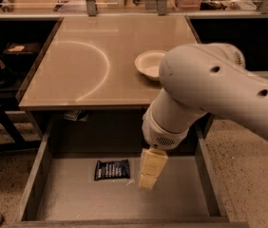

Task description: Pick rxbar blueberry from top drawer and place on counter

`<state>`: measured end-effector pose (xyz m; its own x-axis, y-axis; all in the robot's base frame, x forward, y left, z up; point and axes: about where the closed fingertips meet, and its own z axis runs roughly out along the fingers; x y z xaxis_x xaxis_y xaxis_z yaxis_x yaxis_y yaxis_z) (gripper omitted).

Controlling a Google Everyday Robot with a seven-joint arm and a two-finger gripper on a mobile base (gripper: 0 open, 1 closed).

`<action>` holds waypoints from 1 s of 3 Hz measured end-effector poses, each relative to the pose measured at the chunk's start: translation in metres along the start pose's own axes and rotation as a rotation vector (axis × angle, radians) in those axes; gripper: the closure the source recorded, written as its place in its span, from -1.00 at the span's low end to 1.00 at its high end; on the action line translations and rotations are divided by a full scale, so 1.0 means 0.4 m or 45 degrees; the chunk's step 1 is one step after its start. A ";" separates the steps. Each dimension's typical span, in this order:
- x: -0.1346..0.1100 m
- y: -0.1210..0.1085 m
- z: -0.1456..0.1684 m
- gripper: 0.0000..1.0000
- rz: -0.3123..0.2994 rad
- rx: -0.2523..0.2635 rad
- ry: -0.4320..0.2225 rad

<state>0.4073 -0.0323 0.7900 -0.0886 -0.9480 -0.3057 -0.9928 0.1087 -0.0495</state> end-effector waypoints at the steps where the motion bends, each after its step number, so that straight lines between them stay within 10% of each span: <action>1: -0.009 -0.028 0.118 -1.00 -0.007 -0.047 -0.001; 3: -0.042 -0.009 0.184 -1.00 -0.023 -0.092 -0.070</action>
Offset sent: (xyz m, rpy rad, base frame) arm 0.0137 0.0148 -0.0385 0.0030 0.0291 0.0149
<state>0.4183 0.0052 0.7253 -0.0681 -0.9315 -0.3574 -0.9976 0.0680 0.0127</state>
